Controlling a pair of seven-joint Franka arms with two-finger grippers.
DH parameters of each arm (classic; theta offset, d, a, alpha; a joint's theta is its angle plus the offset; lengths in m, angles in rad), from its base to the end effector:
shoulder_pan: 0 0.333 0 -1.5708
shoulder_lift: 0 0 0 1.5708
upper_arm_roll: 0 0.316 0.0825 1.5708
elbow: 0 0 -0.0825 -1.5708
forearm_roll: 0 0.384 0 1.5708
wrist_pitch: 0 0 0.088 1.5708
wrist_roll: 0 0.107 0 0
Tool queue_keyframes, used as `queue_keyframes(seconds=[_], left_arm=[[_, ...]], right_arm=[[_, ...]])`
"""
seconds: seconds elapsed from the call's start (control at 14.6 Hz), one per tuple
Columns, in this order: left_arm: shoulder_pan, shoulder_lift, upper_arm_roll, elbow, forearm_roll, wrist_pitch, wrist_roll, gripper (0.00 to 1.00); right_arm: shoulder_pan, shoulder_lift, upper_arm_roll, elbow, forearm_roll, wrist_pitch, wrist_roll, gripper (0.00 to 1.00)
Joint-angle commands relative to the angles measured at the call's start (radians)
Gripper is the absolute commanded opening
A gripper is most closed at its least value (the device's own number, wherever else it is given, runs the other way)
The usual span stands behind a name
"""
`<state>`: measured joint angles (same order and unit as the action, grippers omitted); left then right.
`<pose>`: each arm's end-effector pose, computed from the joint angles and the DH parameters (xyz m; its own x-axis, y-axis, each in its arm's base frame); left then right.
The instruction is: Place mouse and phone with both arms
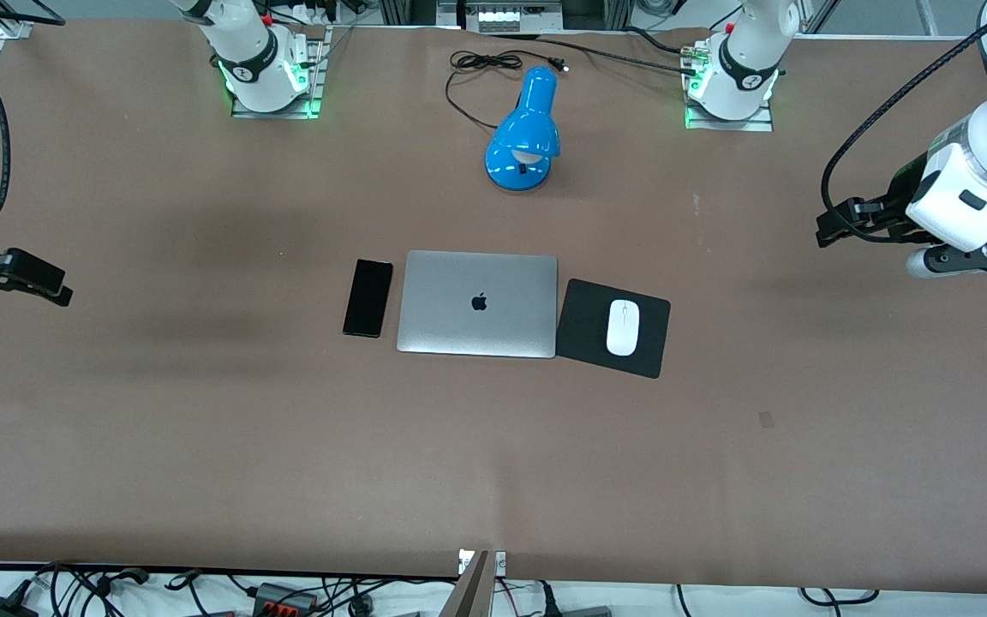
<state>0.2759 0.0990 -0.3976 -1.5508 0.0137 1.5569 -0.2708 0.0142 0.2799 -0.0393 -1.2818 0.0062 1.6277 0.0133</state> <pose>0.5756 -0.0583 0.5808 0.9851 0.1476 -0.0885 0.1483 -0.9889 0.0010 0.6445 -0.0117 0.5990 0.9971 -0.0364 0.0662 -0.0368 -0.9993 0.0038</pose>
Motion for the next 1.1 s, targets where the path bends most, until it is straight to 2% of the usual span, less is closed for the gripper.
queue_keyframes(seconds=[0.0,0.34,0.82,1.03], left_arm=[[0.011,-0.024,-0.001,-0.022,-0.004,0.000,0.018,1.00],[0.011,-0.024,-0.001,-0.022,-0.004,-0.004,0.018,1.00],[0.011,-0.024,-0.001,-0.020,-0.006,-0.006,0.018,1.00],[0.011,-0.024,-0.001,-0.020,-0.006,-0.006,0.018,1.00]], right_arm=[[-0.008,-0.114,0.018,-0.147,-0.020,0.021,-0.015,1.00],[-0.016,-0.243,0.015,-0.342,-0.012,0.072,-0.018,1.00],[-0.016,-0.304,0.013,-0.358,-0.017,0.037,-0.018,1.00],[-0.008,-0.301,0.019,-0.364,-0.018,0.011,-0.021,1.00]])
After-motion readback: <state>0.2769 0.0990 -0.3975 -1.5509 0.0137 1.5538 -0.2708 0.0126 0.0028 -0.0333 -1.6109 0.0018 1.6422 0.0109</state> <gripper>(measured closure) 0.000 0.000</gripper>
